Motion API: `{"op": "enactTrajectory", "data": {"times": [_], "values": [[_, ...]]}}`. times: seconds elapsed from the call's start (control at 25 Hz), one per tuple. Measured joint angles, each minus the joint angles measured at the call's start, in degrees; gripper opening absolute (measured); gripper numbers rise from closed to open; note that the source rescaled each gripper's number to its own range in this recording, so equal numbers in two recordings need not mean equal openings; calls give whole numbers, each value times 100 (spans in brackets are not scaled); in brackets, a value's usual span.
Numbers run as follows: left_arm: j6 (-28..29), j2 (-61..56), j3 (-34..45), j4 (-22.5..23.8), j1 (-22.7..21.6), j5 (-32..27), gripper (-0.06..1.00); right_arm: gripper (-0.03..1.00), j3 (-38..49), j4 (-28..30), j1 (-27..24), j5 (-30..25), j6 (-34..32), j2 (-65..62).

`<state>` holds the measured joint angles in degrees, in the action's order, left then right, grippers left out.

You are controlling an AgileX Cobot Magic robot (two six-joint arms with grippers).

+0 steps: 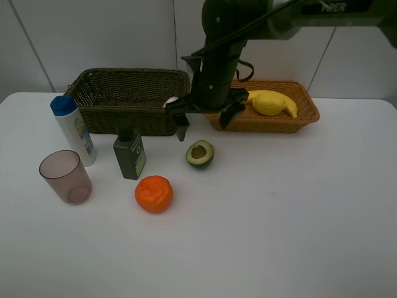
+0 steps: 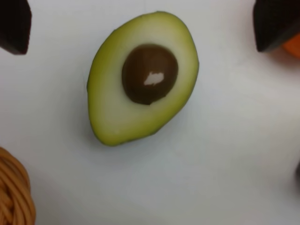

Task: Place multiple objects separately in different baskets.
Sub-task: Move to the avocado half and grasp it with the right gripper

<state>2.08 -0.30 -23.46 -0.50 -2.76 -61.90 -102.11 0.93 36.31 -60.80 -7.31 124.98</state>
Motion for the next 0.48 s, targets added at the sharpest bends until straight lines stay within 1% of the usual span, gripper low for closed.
{"op": "enactTrajectory", "data": {"times": [0.24,0.48], "values": [[0,0,0,0,0,0,100,100,378,-12,0,574,-237,94],[0,0,0,0,0,0,100,100,436,-23,0,868,-370,377]]}}
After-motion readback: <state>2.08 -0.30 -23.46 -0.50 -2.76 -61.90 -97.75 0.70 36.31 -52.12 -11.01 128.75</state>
